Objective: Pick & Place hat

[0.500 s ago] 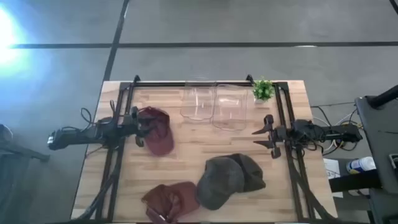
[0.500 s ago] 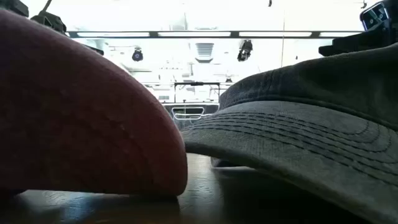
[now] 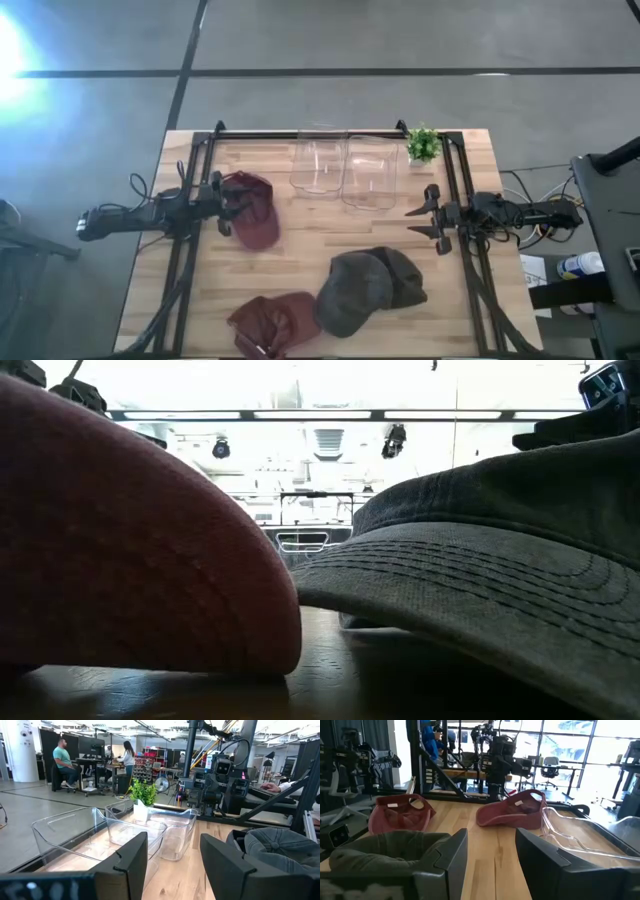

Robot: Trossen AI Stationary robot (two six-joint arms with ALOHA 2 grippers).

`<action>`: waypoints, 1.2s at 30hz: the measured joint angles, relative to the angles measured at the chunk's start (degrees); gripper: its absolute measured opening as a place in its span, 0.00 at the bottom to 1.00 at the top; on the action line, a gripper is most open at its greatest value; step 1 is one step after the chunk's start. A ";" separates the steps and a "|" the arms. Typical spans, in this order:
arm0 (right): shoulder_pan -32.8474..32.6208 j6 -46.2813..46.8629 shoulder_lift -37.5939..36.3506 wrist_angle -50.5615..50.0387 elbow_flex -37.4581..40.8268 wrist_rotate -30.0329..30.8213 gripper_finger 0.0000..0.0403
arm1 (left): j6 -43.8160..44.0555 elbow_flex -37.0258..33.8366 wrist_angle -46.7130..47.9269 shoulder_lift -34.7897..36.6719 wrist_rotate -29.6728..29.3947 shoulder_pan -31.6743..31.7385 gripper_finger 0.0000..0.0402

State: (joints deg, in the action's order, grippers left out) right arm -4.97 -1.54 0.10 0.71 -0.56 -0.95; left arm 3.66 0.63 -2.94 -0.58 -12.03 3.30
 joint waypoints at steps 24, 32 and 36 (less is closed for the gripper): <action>0.04 -12.25 0.00 0.13 0.00 2.90 0.40 | 0.01 0.00 0.01 0.00 -0.02 0.00 0.44; 0.02 -11.83 -0.01 0.16 0.00 2.88 0.40 | 0.00 0.01 0.02 0.00 0.00 0.00 0.44; 0.00 0.89 0.04 0.09 0.00 2.16 0.40 | 0.01 0.01 0.01 0.00 -0.01 -0.01 0.44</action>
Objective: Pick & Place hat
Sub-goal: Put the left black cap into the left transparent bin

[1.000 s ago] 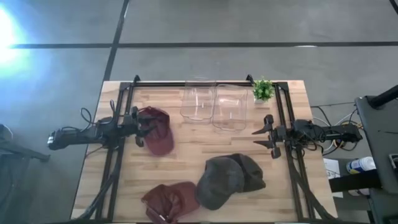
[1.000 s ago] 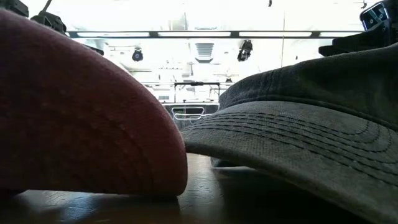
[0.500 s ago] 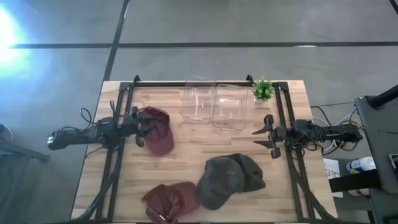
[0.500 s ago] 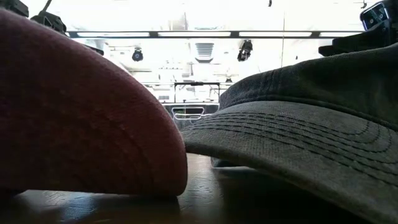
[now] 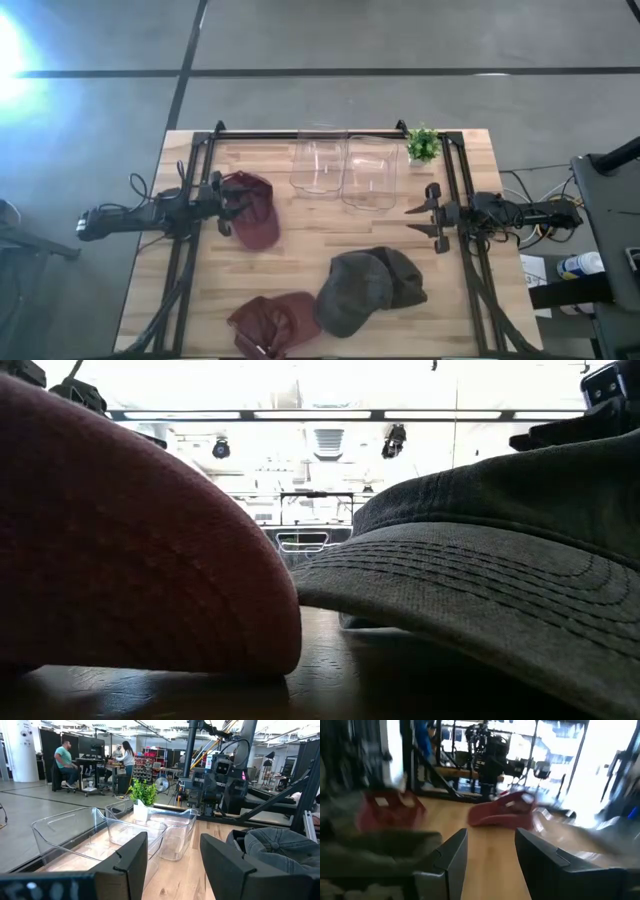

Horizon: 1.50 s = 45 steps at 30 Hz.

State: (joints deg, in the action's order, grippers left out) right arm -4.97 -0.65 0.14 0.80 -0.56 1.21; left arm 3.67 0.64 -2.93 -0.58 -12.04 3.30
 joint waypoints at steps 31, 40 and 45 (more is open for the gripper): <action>-1.28 72.18 13.46 14.02 -0.39 14.93 0.40 | 0.00 -0.01 0.00 0.00 0.00 -0.01 0.44; -6.42 71.92 41.61 -2.49 -16.40 -1.49 0.40 | 0.01 -0.01 -0.01 0.00 0.01 -0.01 0.44; -9.12 57.84 57.40 -19.08 -30.19 -8.57 0.40 | -0.01 -0.01 -0.01 0.00 -0.01 0.01 0.44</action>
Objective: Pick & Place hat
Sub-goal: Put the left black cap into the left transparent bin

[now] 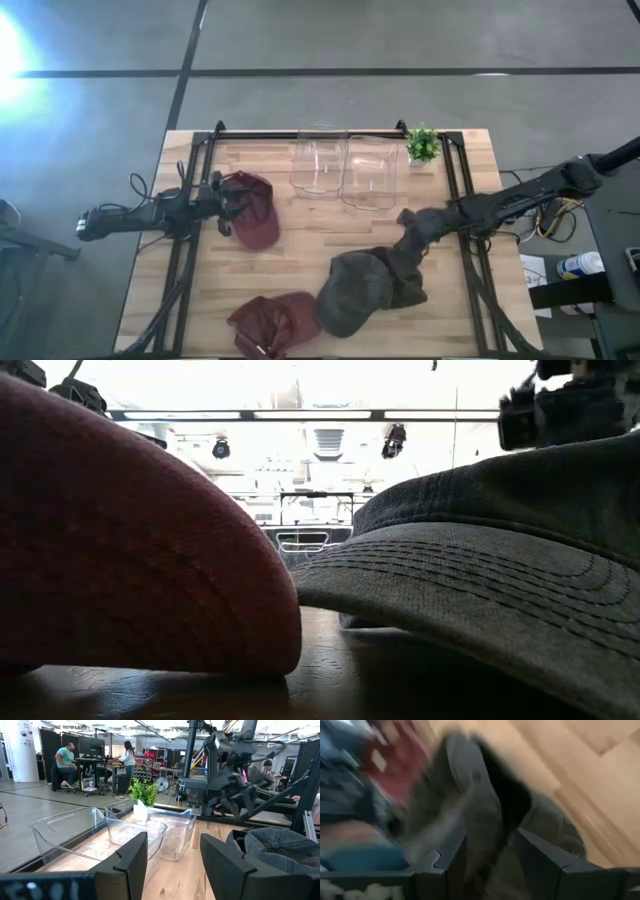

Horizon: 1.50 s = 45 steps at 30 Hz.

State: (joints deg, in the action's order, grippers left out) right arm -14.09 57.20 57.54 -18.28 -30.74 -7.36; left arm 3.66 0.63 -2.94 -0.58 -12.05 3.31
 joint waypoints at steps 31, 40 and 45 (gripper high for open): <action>-4.88 -2.35 34.18 -24.76 -38.96 -4.00 0.40 | 53.67 -0.01 -15.38 -0.63 9.67 0.01 0.44; -11.93 2.02 38.86 -43.01 -49.03 -4.65 0.40 | 46.89 6.40 0.66 -9.96 30.09 -2.28 0.44; -15.67 21.37 38.71 -37.68 -46.18 -9.76 0.40 | 40.42 10.72 -0.26 -20.80 33.00 -4.97 0.44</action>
State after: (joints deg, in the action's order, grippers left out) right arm -29.77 78.57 96.25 -55.96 -76.92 -17.12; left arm 44.08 11.36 -3.20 -21.38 20.95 -1.66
